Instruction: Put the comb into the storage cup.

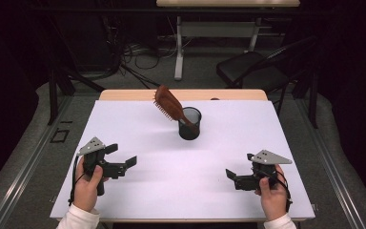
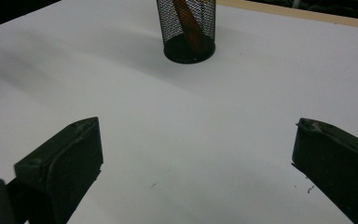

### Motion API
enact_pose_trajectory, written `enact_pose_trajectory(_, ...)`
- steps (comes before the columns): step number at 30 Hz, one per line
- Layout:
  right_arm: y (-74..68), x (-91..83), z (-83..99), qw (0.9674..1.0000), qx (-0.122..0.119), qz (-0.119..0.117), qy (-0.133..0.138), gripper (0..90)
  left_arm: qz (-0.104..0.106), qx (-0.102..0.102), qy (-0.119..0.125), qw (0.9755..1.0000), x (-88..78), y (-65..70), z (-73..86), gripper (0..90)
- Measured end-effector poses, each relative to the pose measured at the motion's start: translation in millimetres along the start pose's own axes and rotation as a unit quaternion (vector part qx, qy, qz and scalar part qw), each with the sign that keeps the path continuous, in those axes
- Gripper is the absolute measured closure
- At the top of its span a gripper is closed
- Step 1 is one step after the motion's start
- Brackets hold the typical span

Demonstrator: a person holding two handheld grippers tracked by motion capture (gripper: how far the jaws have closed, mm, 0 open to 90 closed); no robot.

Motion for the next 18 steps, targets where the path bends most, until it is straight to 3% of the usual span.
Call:
enact_pose_trajectory(9, 18.5, -1.4, 13.0, 0.9995, 0.015, 0.029, -0.003, 1.3, -0.038, -0.009, -0.001, 0.9992, -1.2, -16.4, 9.1, 0.3)
enact_pose_trajectory(18, 45.8, -6.0, 26.7, 0.9956, 0.039, 0.085, -0.002, 1.2, -0.095, -0.03, -0.003, 0.995, -0.8, -40.4, 21.6, 0.3)
Point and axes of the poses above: each handheld gripper's, and its own axes: x roughly forward along the jaws, z roughly out of its underside, y roughly to its right, the point moved 9 cm from there along x, roughly forward along the jaws, and after that the axes turned 8 degrees about -z, right-handed, at the moved point
